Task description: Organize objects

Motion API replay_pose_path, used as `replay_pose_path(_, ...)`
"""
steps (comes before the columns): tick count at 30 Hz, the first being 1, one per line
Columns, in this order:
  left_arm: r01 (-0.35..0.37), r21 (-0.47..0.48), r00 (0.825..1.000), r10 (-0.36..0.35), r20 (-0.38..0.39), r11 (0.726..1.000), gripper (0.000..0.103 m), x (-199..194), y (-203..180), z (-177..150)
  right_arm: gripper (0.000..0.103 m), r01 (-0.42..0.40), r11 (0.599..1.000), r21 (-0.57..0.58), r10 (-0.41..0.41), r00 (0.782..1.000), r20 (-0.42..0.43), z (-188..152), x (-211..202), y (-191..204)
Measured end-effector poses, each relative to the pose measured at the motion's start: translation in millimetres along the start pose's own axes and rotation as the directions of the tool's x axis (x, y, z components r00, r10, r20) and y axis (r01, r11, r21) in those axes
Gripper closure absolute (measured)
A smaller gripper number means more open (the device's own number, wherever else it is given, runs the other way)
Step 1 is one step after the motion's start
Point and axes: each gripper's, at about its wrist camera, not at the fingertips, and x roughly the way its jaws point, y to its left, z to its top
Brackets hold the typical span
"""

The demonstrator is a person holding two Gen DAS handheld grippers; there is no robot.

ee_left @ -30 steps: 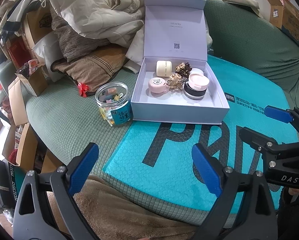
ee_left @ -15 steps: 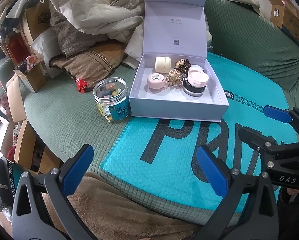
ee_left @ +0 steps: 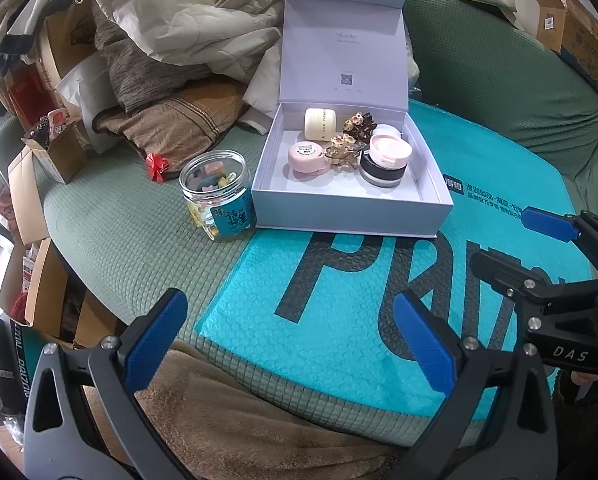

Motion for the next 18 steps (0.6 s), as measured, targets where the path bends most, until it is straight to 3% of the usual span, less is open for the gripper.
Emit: replay_pose_path(18, -0.037, 0.016, 0.999, 0.037, 0.015, 0.999, 0.000, -2.4, -4.1, 0.4, 0.017, 0.005, 1.000, 0.003, -0.005, 1.000, -0.001, 1.2, 0.5, -2.4)
